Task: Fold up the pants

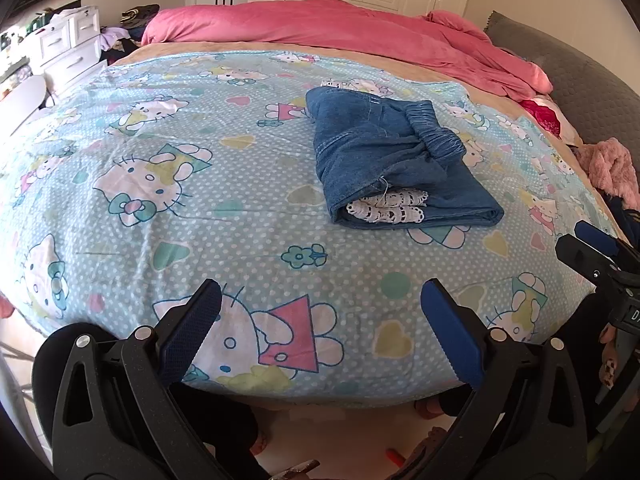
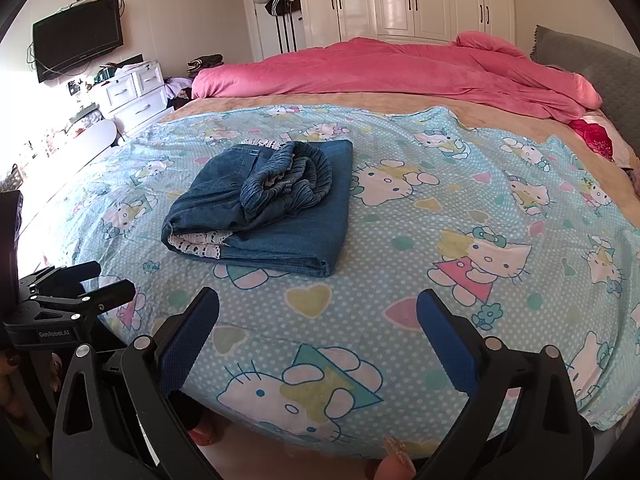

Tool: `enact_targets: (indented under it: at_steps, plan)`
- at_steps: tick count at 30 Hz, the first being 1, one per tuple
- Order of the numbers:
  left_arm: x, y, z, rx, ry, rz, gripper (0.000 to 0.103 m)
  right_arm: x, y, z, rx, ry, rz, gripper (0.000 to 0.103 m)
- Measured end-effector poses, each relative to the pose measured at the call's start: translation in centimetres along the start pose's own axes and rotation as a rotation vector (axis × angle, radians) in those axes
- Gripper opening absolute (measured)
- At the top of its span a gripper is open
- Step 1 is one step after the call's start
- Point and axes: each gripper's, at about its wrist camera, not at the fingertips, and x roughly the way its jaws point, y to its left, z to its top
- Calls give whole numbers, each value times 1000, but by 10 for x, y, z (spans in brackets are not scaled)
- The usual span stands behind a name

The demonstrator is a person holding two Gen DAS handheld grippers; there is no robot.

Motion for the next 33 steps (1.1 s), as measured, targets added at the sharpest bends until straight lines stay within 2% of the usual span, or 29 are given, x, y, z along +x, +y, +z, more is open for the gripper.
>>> enact_targets:
  at_steps: [33]
  plan:
    - [-2,1,1,-13,7,27,94,1,-2,-3,3,13,-19,99]
